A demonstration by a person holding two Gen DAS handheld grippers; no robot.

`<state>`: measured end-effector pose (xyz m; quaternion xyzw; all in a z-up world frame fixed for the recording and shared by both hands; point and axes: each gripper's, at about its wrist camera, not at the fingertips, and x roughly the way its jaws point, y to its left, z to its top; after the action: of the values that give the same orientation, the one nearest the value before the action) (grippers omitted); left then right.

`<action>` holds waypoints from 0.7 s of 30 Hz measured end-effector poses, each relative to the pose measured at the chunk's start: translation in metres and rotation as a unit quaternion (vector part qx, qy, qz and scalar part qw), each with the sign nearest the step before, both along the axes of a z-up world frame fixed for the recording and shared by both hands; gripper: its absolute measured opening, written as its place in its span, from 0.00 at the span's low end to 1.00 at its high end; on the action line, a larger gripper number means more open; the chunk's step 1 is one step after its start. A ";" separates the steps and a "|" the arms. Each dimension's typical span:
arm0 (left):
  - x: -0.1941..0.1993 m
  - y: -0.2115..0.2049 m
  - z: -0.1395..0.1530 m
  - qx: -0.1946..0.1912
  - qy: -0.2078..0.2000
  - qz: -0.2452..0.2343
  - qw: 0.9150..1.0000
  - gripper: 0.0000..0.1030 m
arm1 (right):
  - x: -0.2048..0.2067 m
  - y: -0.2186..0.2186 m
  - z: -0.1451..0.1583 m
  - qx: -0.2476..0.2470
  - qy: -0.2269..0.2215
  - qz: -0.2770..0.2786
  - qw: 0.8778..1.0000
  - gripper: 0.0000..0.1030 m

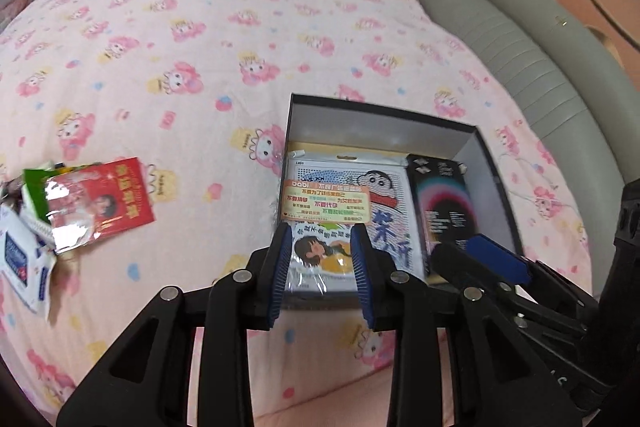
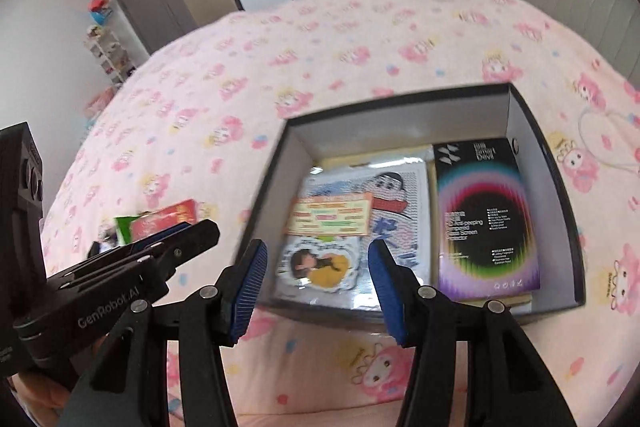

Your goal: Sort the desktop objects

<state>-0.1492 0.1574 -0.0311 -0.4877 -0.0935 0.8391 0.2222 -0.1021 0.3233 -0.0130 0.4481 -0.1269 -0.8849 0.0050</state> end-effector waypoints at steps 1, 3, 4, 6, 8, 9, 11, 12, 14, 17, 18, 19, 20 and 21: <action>0.008 -0.007 0.004 0.011 0.000 0.003 1.000 0.35 | 0.001 -0.010 0.001 0.004 0.007 0.005 1.000 0.47; 0.024 -0.022 0.012 0.018 0.007 0.010 1.000 0.35 | 0.009 -0.023 0.007 0.008 0.020 0.018 1.000 0.47; 0.033 -0.029 0.017 0.017 0.014 0.014 1.000 0.35 | 0.015 -0.029 0.010 0.008 0.026 0.025 0.999 0.47; 0.049 -0.041 0.026 0.005 0.035 0.021 0.999 0.35 | 0.028 -0.040 0.016 0.012 0.034 0.034 0.999 0.47; 0.065 -0.051 0.037 -0.014 0.061 0.027 0.998 0.35 | 0.041 -0.052 0.020 0.013 0.040 0.049 0.998 0.47; 0.073 -0.055 0.042 -0.023 0.072 0.028 0.997 0.35 | 0.047 -0.057 0.022 0.011 0.042 0.054 0.998 0.47; 0.089 -0.063 0.052 -0.039 0.095 0.029 0.994 0.35 | 0.058 -0.068 0.029 0.010 0.051 0.064 0.997 0.47; 0.096 -0.066 0.057 -0.047 0.106 0.031 0.993 0.35 | 0.063 -0.074 0.033 0.009 0.056 0.068 0.996 0.47; 0.107 -0.074 0.064 -0.057 0.123 0.035 0.990 0.35 | 0.072 -0.084 0.039 0.011 0.066 0.075 0.995 0.47; 0.118 -0.089 0.071 -0.059 0.132 0.044 0.988 0.35 | 0.082 -0.097 0.048 0.012 0.079 0.082 0.993 0.47; 0.121 -0.093 0.073 -0.060 0.135 0.048 0.988 0.35 | 0.085 -0.101 0.050 0.013 0.083 0.084 0.993 0.47; 0.124 -0.098 0.074 -0.065 0.139 0.053 0.987 0.35 | 0.086 -0.106 0.051 0.012 0.086 0.087 0.992 0.47; 0.126 -0.102 0.075 -0.069 0.142 0.058 0.986 0.35 | 0.088 -0.110 0.052 0.012 0.088 0.090 0.992 0.47; 0.129 -0.107 0.076 -0.074 0.146 0.064 0.984 0.35 | 0.088 -0.115 0.052 0.012 0.089 0.094 0.992 0.47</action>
<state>-0.0200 0.0502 0.0445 -0.3682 -0.0285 0.9183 0.1428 -0.0137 0.2087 0.0392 0.3777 -0.0725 -0.9183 0.0935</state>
